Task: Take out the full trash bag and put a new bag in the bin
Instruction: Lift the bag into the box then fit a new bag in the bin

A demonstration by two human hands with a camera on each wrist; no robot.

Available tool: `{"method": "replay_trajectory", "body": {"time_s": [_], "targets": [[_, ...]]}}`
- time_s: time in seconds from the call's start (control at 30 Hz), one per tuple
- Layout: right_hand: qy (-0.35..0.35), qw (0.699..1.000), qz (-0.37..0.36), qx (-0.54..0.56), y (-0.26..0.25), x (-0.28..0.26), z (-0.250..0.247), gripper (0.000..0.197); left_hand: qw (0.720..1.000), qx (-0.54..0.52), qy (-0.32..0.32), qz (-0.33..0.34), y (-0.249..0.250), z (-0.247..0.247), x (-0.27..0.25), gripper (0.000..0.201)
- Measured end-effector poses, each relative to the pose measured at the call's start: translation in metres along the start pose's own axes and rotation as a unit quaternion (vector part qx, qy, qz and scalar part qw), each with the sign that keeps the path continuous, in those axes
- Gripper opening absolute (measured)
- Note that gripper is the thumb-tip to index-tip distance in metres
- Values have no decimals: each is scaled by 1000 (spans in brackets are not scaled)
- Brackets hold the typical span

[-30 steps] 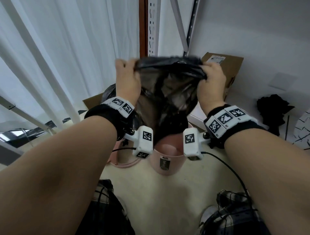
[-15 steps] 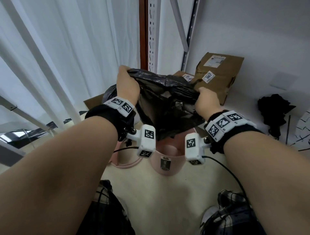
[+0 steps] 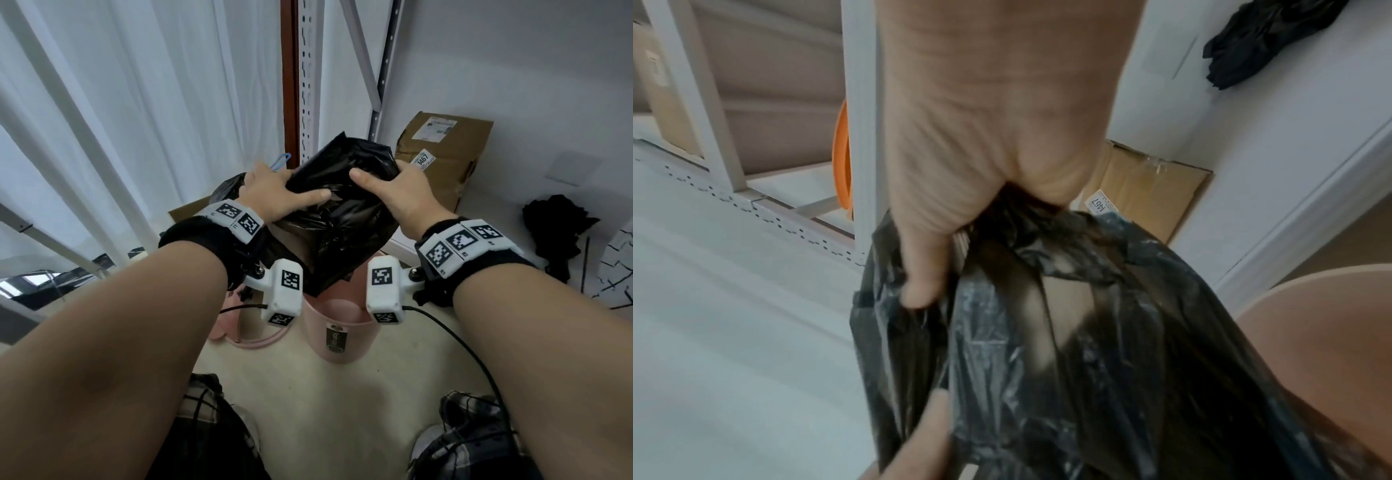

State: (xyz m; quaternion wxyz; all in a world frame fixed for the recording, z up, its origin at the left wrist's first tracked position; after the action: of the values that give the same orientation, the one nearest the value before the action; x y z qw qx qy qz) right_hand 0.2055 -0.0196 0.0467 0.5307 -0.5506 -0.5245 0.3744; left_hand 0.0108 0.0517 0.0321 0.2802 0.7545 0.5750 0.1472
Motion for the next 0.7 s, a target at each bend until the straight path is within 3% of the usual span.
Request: {"method": "replay_trajectory", "body": {"time_s": [0.1,0.23,0.37,0.47,0.53,0.63,0.7], "targets": [[36,995,-27,-86,3,6,-3,7,997,-3,73,16,3,-9,-2,52],[55,982,-13,-179,8,7,-10,29,989,-98,82,71,5,-15,-7,20],[-23,972,-3,-234,12,6,0,43,979,-119,111,126,14,-13,-12,33],[-38,984,-6,-172,9,9,9,77,977,-171,29,126,23,-4,-12,33],[-33,981,-32,-186,5,9,13,97,973,-187,-23,130,32,2,-15,40],[-62,967,-46,-241,3,6,19,93,961,-231,-71,133,44,5,-18,44],[-82,937,-25,-338,3,3,20,68,967,-181,-115,138,45,8,-16,40]]}}
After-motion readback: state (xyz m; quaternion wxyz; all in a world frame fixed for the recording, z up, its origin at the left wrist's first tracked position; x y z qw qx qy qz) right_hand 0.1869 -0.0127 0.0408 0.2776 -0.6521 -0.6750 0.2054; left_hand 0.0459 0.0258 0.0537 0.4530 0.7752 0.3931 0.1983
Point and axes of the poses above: each hand's wrist, its own x-axis towards the middle knuckle, its own z-axis out of the palm, y = z × x, the point moved 3 cm from there along x, towards the middle knuckle, and after that the axes turned 7 degrees about -y, right-handed, at the moved point
